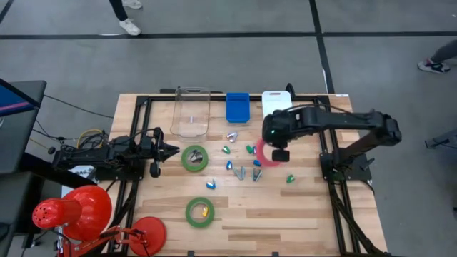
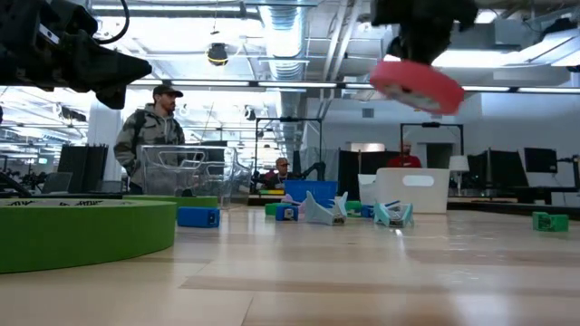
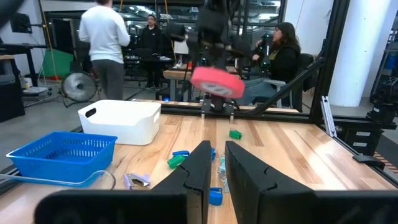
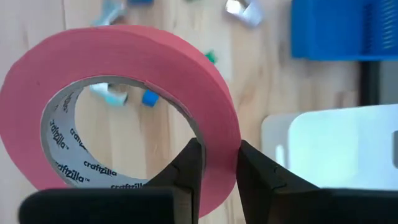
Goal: Pick and place Stapler, Stapler remover, tape
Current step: Put the pink tape into the transparent bin
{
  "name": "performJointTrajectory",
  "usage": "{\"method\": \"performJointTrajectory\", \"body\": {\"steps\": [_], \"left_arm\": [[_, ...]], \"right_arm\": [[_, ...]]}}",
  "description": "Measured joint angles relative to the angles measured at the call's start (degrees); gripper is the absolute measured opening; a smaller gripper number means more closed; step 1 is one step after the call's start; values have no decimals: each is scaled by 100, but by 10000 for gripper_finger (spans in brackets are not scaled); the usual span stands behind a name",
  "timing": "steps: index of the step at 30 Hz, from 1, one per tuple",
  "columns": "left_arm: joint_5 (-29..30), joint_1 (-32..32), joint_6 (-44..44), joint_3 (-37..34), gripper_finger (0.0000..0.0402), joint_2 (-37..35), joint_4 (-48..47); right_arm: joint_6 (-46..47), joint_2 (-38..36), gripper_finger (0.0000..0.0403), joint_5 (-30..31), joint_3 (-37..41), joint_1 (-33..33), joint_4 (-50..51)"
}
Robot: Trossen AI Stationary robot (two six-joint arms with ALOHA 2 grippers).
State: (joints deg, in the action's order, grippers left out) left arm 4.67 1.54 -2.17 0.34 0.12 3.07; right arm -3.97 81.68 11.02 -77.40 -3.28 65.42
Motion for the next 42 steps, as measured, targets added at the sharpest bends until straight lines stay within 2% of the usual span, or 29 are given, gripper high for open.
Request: {"method": "performJointTrajectory", "body": {"steps": [16, 25, 28, 33, 42], "left_arm": [[0, -2, -8, 0, 39, 0, 321], [-44, -1, -1256, 2, 39, 35, 1535], [-170, 0, -1424, 6, 39, 143, 1766], [-170, -2, -1613, 258, 58, 659, 1803], [-170, -2, -1645, 1250, 139, 2239, 1882]], "right_arm": [[88, -181, 62, -128, -679, -141, -735], [275, -183, 62, -217, -1022, -141, -1423], [301, -181, 62, -216, -1106, -138, -1589], [300, -183, 66, -218, -1166, -139, -1831], [298, -181, 70, -216, -1164, -141, -1990]]}}
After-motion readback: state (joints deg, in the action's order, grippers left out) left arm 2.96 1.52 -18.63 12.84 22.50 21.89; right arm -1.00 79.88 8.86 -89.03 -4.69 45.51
